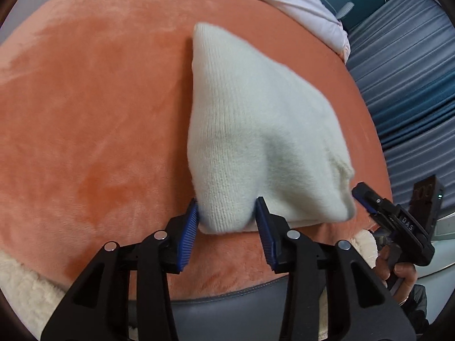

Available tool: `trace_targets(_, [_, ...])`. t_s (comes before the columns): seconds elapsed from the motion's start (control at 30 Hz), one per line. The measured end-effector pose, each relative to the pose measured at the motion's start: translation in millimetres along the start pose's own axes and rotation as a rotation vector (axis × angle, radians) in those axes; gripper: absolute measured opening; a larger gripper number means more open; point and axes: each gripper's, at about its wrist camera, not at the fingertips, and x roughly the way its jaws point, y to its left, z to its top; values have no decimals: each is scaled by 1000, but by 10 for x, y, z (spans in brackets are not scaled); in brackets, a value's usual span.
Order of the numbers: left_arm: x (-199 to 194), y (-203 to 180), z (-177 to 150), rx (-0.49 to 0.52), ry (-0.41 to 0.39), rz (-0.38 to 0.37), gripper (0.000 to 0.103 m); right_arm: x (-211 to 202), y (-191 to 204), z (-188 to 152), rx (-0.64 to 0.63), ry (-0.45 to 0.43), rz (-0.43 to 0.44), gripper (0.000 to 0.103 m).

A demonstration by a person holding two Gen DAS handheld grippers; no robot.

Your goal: Fold small clothes

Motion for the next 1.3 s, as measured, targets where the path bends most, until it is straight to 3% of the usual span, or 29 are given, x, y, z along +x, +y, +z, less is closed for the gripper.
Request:
trace_targets(0.07, [-185,-45,39,-29,-50,-35,43,-58,130,26,-43,-11,1,46])
trace_targets(0.17, [-240,-160,142,-20,-97,-54,44,173,170,-20,-57,67,3,45])
trace_targets(0.2, [-171,-196,179,-9,-92,-26,44,290,169,-24,-68,98,-15,23])
trace_targets(0.23, [-59,-215,205,2,-65,18,42,356,188,-10,-79,123,-25,11])
trace_targets(0.3, [120,-197,221,29,-8,131,35,201,282,92,-72,62,9,11])
trace_targets(0.37, [175,-144,192,41,12,143,36,52,340,192,-102,5,16,10])
trace_targets(0.43, [214,-116,145,39,32,148,37,208,223,199,-104,60,-20,10])
trace_targets(0.5, [283,-149,103,71,57,187,39,584,44,98,-86,194,-44,9])
trace_targets(0.6, [274,-167,70,83,61,200,40,489,-5,96,-39,159,1,10])
trace_targets(0.67, [249,-121,56,58,62,183,42,297,92,132,-20,127,-21,15])
trace_targets(0.77, [256,-98,36,57,56,191,45,-93,401,145,-132,-8,-85,20])
trace_targets(0.83, [253,-104,31,60,55,198,45,-118,645,201,-220,-40,-108,21])
trace_targets(0.9, [264,-109,36,56,52,203,46,1,761,237,-278,-24,-130,21])
trace_targets(1.0, [251,-105,4,46,47,212,49,506,633,186,-305,146,-211,8])
trace_targets(1.03, [274,-142,25,45,47,216,49,523,604,133,-296,131,-201,8])
trace_targets(1.13, [169,-276,-37,82,17,273,49,272,673,154,-242,105,-173,11])
trace_targets(1.2, [118,-410,-95,127,-5,321,50,64,760,98,-240,63,-177,20])
trace_targets(1.27, [103,-549,-158,165,-21,358,54,-123,808,-9,-248,17,-221,35])
trace_targets(1.3, [97,-615,-182,176,-29,367,59,-199,820,-73,-245,-5,-241,48])
